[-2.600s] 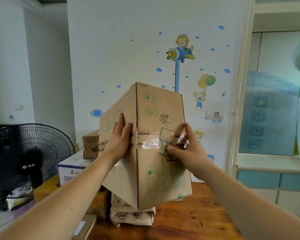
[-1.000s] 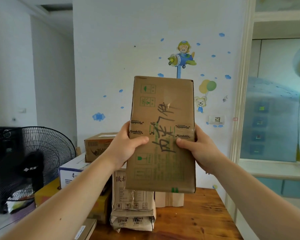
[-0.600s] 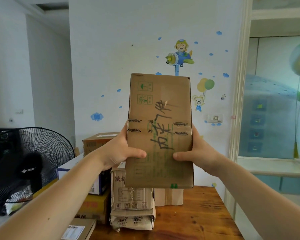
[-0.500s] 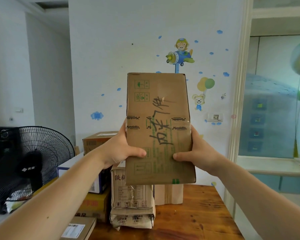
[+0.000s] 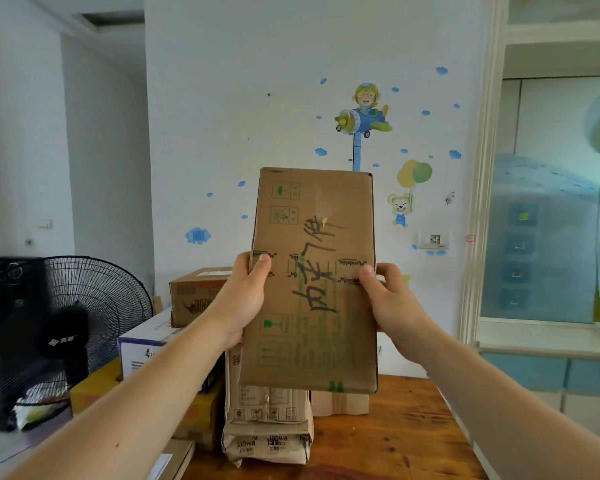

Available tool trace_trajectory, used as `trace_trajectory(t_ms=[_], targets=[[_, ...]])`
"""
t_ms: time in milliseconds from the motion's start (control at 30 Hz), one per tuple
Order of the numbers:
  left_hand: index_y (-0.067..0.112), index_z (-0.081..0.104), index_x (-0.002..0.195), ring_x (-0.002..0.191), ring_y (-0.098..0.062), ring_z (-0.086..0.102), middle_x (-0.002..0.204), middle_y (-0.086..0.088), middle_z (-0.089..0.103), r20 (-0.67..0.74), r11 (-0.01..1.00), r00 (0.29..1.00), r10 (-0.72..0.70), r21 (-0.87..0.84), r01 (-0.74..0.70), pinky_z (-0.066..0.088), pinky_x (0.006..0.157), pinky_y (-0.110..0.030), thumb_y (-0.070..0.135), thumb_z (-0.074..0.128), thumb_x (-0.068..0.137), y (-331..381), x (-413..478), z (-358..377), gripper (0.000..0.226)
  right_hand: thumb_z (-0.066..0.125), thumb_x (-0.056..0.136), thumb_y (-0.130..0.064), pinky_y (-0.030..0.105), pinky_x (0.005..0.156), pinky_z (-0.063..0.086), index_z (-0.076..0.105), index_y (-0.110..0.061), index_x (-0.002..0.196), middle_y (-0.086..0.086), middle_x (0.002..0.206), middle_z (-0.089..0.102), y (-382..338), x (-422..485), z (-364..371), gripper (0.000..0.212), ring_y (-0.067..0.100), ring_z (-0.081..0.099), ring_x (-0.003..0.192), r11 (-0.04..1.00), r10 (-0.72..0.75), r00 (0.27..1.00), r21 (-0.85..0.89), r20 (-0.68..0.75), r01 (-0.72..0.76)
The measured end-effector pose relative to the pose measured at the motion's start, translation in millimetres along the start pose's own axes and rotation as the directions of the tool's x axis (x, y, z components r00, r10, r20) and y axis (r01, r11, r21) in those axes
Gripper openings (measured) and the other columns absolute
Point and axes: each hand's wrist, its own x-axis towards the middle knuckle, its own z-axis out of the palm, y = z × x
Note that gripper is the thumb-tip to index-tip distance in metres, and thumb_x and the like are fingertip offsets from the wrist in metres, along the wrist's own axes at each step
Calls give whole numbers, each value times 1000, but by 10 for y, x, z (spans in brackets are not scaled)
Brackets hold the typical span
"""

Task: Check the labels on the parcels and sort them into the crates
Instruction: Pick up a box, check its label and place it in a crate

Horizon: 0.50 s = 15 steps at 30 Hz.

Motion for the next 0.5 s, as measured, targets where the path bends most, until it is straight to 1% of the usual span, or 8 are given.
trace_trajectory(t_ms=[67, 133, 167, 233, 300, 400, 433, 500], targets=[[33, 42, 119, 107, -21, 64, 120, -3, 62, 4, 999, 1000, 23, 38, -23, 51, 95, -46, 43, 35, 104, -69, 7, 32, 19, 40, 101, -50, 34, 84, 49, 43, -29, 128, -7, 112, 62, 29, 15, 23, 34, 12, 61, 100, 998, -13, 999, -65, -46, 10], [31, 40, 127, 108, -17, 64, 123, -1, 62, 12, 998, 999, 47, 44, -48, 52, 92, -39, 39, 35, 105, -127, 3, 47, 23, 37, 103, -45, 33, 86, 47, 50, -36, 118, -12, 109, 63, 56, 22, 26, 21, 11, 59, 103, 989, -48, 998, -140, -47, 41], [31, 38, 131, 111, -16, 62, 125, 1, 61, 14, 997, 998, 55, 52, -55, 50, 95, -39, 38, 34, 105, -161, 15, 34, 27, 36, 104, -42, 32, 85, 47, 52, -40, 113, -13, 107, 64, 66, 19, 23, 19, 10, 59, 102, 986, -62, 997, -159, -42, 54], [30, 34, 139, 122, -18, 56, 134, 3, 56, 39, 996, 998, 56, 74, -58, 43, 107, -46, 42, 37, 104, -192, 23, 7, 38, 36, 105, -40, 29, 83, 46, 52, -42, 122, -17, 107, 64, 79, 14, 14, 24, 5, 58, 100, 982, -90, 995, -170, -42, 82], [32, 32, 145, 125, -21, 54, 139, 1, 55, 51, 997, 999, 0, 73, -4, 39, 110, -51, 46, 42, 101, -196, 50, -48, 47, 35, 105, -41, 26, 80, 47, 45, -45, 136, -20, 107, 64, 87, 0, 27, 33, 3, 58, 100, 980, -111, 993, -172, -34, 104], [25, 46, 137, 111, -26, 65, 121, -4, 68, 2, 998, 998, -69, -12, 69, 47, 101, -54, 32, 42, 104, -127, 98, -78, 34, 36, 104, -43, 19, 72, 45, 36, -50, 143, -22, 109, 63, 123, -30, 80, 40, 3, 59, 101, 978, -110, 994, -180, -19, 104], [25, 47, 134, 106, -26, 66, 117, -5, 69, -32, 997, 997, -68, -29, 67, 50, 97, -53, 29, 41, 104, -111, 106, -62, 31, 36, 103, -43, 17, 69, 44, 34, -51, 144, -22, 111, 62, 126, -41, 102, 41, 2, 58, 99, 977, -112, 994, -185, -16, 108], [30, 42, 135, 107, -23, 64, 117, 0, 66, -91, 999, 996, 2, 37, 1, 50, 96, -49, 30, 41, 103, -134, 99, -13, 31, 36, 103, -44, 14, 66, 41, 29, -49, 148, -19, 117, 61, 130, -50, 140, 45, -1, 55, 96, 972, -121, 993, -204, -10, 117]])
